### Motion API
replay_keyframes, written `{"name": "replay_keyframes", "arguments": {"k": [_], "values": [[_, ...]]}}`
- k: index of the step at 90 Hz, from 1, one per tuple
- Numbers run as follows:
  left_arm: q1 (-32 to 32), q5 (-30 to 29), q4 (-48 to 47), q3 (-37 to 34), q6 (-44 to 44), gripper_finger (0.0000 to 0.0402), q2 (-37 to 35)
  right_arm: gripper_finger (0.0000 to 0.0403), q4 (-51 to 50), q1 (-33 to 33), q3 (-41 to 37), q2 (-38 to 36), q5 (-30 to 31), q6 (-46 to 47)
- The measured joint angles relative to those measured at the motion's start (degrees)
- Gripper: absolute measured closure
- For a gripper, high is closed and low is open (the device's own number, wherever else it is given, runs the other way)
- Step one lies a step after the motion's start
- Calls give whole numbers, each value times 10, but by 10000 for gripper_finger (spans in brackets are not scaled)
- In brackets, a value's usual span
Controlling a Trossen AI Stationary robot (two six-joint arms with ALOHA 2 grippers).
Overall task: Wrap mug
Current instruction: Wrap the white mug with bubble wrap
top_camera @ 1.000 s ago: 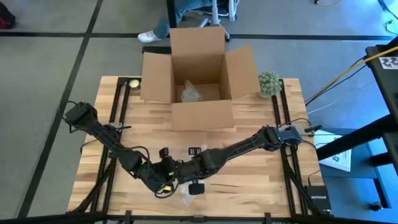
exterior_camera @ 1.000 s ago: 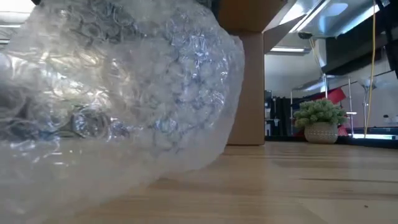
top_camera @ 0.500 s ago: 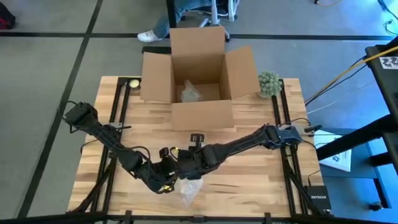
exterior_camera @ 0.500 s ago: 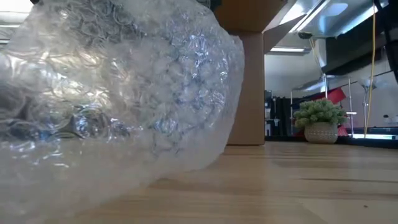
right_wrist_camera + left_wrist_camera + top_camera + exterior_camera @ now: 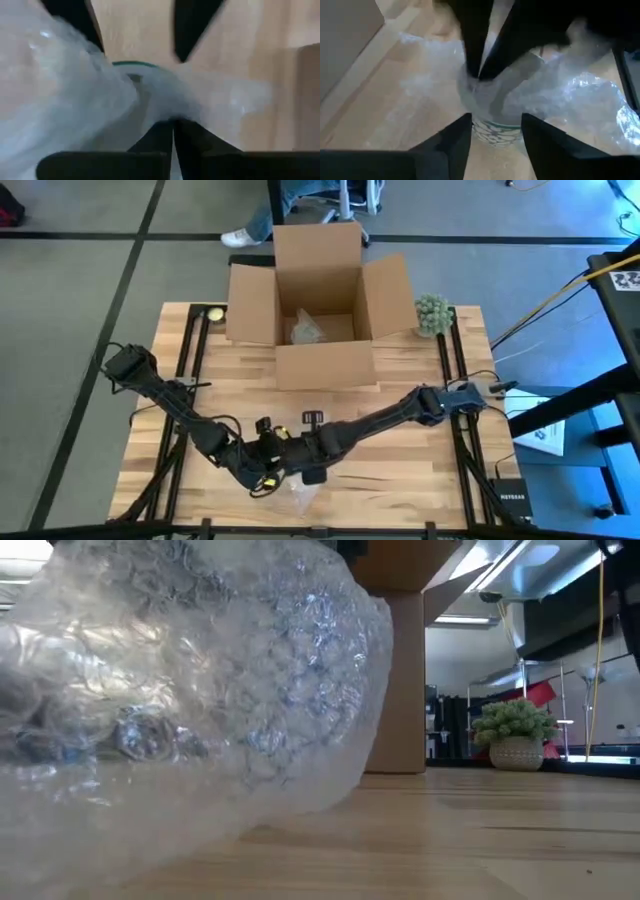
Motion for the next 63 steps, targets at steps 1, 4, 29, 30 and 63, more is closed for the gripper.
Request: {"name": "replay_keyframes", "arguments": {"k": [1, 4, 29, 30, 63], "values": [[0, 0, 0, 0, 0, 245, 0, 402, 1, -1, 0, 3, -5, -1], [0, 2, -2, 0, 4, 245, 0, 402, 4, -2, 0, 9, -21, -7], [0, 11, -15, 0, -5, 245, 0, 402, -17, -1, 14, -7, -45, -13], [0, 11, -15, 0, -4, 245, 0, 402, -17, -1, 14, -10, -44, -13], [1, 12, -14, 0, -5, 245, 0, 402, -14, -1, 15, -52, -18, -13]]}}
